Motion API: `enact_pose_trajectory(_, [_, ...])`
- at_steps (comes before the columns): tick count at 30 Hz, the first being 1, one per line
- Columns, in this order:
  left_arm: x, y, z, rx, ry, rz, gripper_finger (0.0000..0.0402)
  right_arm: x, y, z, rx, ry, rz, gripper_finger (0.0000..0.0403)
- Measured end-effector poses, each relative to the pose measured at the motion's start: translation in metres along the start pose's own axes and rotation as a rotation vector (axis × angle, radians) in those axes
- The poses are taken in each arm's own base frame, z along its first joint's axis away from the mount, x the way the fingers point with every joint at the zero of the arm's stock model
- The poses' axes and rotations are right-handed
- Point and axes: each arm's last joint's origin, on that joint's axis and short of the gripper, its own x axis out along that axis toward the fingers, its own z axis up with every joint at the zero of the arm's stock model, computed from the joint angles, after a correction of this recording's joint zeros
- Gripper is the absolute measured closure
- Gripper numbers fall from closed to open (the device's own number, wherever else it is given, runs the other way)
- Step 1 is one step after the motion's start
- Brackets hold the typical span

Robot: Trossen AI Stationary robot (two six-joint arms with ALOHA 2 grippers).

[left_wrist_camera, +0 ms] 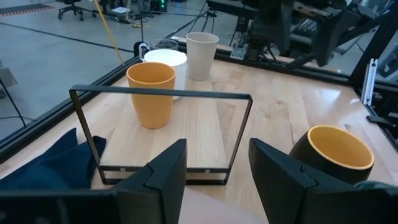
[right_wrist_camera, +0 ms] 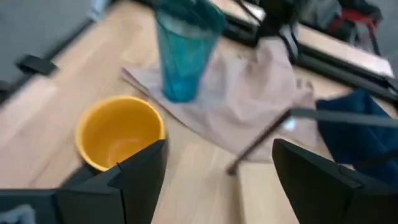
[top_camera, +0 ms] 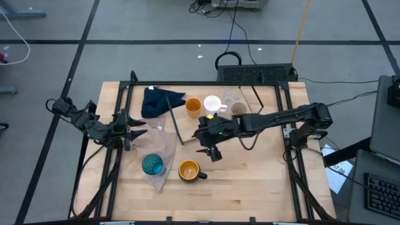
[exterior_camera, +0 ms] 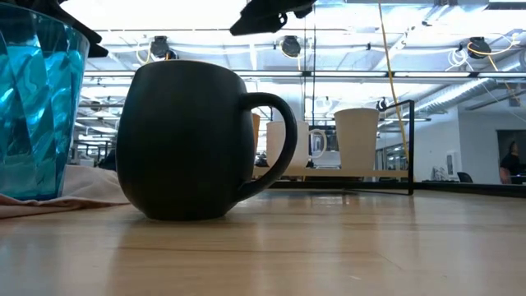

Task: Stack small to large cups/mugs on shelf
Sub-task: Put the black cup on the shelf aligned with the other white cup

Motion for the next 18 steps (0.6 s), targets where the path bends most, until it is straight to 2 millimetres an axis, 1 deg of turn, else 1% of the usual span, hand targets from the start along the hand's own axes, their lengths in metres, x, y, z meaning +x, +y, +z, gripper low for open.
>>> enact_pose_trajectory(6, [0.000, 0.000, -0.001, 0.006, 0.006, 0.002, 0.0229, 0.012, -0.002, 0.005, 0.064, 0.050, 0.017, 0.0122])
enact_pose_trajectory(9, [0.000, 0.000, -0.001, 0.012, 0.005, 0.002, 0.0229, 0.020, 0.001, 0.009, 0.082, 0.069, 0.051, 0.0122])
enact_pose_trajectory(13, [0.000, 0.000, -0.001, 0.015, 0.006, 0.002, 0.0229, 0.034, 0.011, 0.023, 0.031, 0.091, 0.087, 0.0122])
enact_pose_trajectory(16, [0.000, 0.000, -0.001, 0.014, 0.005, 0.001, 0.0229, 0.045, 0.017, 0.028, -0.003, 0.122, 0.116, 0.0122])
enact_pose_trajectory(18, [0.000, 0.000, -0.001, 0.010, 0.005, 0.001, 0.0229, 0.050, 0.020, 0.027, 0.010, 0.145, 0.125, 0.0122])
